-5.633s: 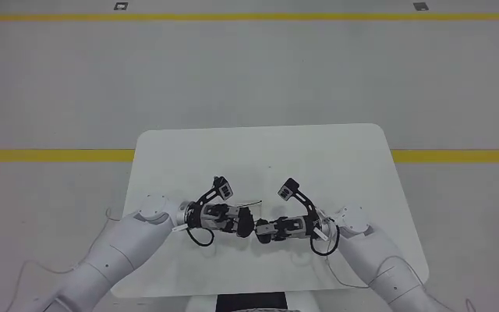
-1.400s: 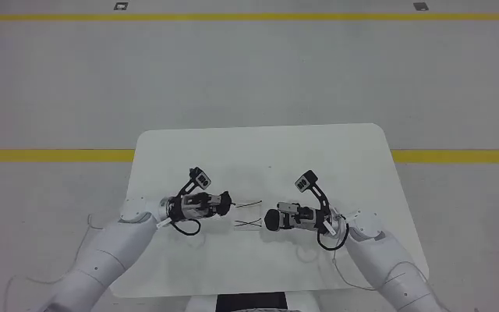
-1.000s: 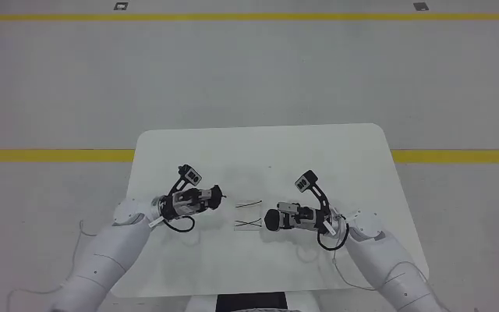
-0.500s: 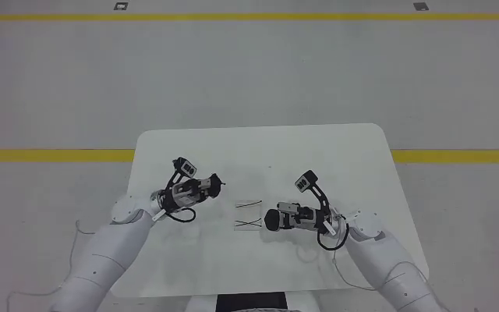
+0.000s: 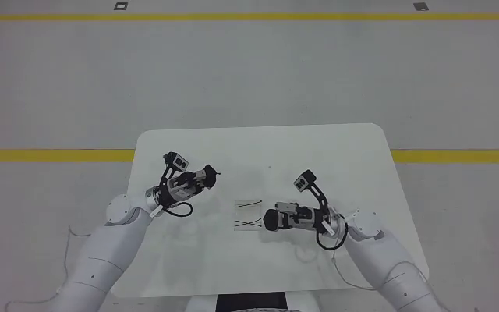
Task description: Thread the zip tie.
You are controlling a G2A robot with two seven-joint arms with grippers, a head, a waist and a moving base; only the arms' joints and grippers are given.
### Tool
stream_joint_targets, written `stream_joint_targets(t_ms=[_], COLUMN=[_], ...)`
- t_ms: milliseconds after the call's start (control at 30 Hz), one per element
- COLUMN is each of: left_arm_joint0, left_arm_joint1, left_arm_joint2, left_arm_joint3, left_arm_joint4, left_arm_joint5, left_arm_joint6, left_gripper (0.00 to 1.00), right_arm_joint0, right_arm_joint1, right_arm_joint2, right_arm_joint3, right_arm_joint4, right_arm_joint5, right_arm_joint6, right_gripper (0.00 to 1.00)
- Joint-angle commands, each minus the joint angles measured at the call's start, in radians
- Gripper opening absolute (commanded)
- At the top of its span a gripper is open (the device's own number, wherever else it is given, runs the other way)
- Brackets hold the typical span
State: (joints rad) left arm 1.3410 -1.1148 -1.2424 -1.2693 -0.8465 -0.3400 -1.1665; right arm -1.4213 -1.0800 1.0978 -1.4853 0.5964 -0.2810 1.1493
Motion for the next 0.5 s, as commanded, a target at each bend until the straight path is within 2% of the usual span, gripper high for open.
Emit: stream_joint_targets(t_ms=[0,67,133,200,267,300,367,467], left_arm_joint0=[0.000,0.000,0.000,0.000,0.000,0.000,0.000,0.000], left_arm_joint1=[0.000,0.000,0.000,0.000,0.000,0.000,0.000,0.000], left_arm_joint2=[0.000,0.000,0.000,0.000,0.000,0.000,0.000,0.000], left_arm_joint3=[0.000,0.000,0.000,0.000,0.000,0.000,0.000,0.000], left_arm_joint4=[0.000,0.000,0.000,0.000,0.000,0.000,0.000,0.000], left_arm_joint5=[0.000,0.000,0.000,0.000,0.000,0.000,0.000,0.000], left_arm_joint6=[0.000,0.000,0.000,0.000,0.000,0.000,0.000,0.000], left_gripper=[0.00,0.00,0.00,0.00,0.00,0.00,0.00,0.00], right_arm_joint0=[0.005,0.015,0.017,0.016,0.003,0.000,-0.029,-0.029], right_arm_joint1=[0.004,0.008,0.013,0.016,0.021,0.023,0.030,0.030], right_arm_joint2=[-0.003,-0.005,-0.010,-0.007,-0.004,-0.002,-0.002,-0.002], right_arm_joint3=[-0.057,-0.105,-0.162,-0.213,-0.268,-0.293,-0.298,-0.298], right_arm_joint4=[-0.057,-0.110,-0.168,-0.203,-0.242,-0.261,-0.291,-0.291], right_arm_joint5=[0.102,0.212,0.348,0.444,0.575,0.621,0.621,0.621], right_arm_joint6=[-0.034,-0.070,-0.119,-0.169,-0.227,-0.245,-0.299,-0.299], right_gripper=[1.00,1.00,1.00,1.00,1.00,1.00,1.00,1.00])
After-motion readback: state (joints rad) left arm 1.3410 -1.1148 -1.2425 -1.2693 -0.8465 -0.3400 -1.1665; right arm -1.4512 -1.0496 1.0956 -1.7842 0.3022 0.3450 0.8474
